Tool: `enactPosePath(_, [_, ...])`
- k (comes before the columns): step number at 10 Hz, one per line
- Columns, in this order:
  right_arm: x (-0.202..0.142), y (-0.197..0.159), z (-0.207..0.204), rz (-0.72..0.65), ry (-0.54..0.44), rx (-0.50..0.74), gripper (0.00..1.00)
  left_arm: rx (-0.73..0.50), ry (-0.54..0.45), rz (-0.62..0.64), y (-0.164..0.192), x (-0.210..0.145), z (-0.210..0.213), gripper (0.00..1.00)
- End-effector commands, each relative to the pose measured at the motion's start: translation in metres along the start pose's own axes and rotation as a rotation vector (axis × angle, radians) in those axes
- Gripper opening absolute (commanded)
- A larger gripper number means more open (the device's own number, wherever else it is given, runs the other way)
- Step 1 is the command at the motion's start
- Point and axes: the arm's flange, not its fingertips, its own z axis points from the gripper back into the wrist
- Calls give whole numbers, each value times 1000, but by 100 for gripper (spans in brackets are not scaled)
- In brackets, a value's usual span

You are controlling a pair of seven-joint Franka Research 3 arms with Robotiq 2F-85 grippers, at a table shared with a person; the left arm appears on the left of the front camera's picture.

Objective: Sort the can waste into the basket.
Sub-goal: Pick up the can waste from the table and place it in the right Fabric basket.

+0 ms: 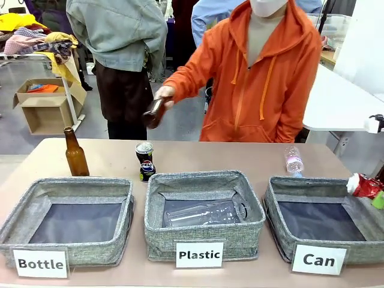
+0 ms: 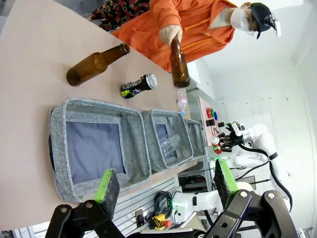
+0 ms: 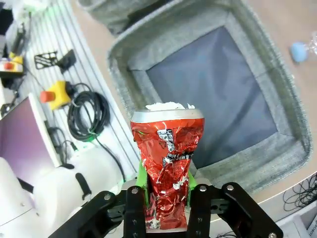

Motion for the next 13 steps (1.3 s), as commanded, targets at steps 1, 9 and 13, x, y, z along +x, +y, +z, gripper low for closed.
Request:
enactPosePath(1, [-1, 0, -5, 36, -48, -31, 0, -15, -8, -21, 0, 2, 0, 100])
enactPosePath(9, [23, -26, -4, -13, -133, 9, 100, -417, -203, 189, -10, 36, 133, 100])
enactPosePath(13, [15, -23, -3, -28, -156, 11, 100, -396, -176, 190, -11, 34, 121, 100])
